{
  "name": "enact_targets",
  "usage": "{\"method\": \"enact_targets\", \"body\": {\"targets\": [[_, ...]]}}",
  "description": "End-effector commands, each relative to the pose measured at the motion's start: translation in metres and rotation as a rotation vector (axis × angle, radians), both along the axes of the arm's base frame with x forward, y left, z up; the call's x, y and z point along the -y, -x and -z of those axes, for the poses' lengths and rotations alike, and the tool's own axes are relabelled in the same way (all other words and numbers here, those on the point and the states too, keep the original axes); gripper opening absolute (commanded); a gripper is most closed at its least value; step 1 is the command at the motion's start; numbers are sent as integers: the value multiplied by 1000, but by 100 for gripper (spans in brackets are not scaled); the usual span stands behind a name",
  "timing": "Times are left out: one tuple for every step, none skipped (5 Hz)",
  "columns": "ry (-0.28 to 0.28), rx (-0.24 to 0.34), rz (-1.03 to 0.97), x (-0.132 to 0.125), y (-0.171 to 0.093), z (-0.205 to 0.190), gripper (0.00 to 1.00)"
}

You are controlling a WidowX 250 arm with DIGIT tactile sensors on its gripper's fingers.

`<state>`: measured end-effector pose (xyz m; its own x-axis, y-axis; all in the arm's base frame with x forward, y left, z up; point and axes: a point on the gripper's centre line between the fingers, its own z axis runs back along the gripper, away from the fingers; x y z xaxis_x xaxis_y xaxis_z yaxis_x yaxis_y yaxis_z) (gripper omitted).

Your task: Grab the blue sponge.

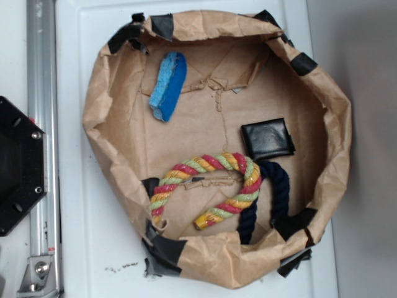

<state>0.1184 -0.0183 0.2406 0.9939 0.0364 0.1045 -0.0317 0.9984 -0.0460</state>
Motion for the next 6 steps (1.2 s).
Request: {"method": "enact_targets", "body": {"targets": [[3, 156, -323, -34, -94, 26, 100], [0, 160, -574, -46, -118, 76, 100], [-18, 41, -825, -47, -112, 119, 100], [-18, 41, -825, -47, -112, 119, 100], [-18, 41, -825, -47, -112, 119, 100], [-18, 41, -825, -47, -112, 119, 100]]}}
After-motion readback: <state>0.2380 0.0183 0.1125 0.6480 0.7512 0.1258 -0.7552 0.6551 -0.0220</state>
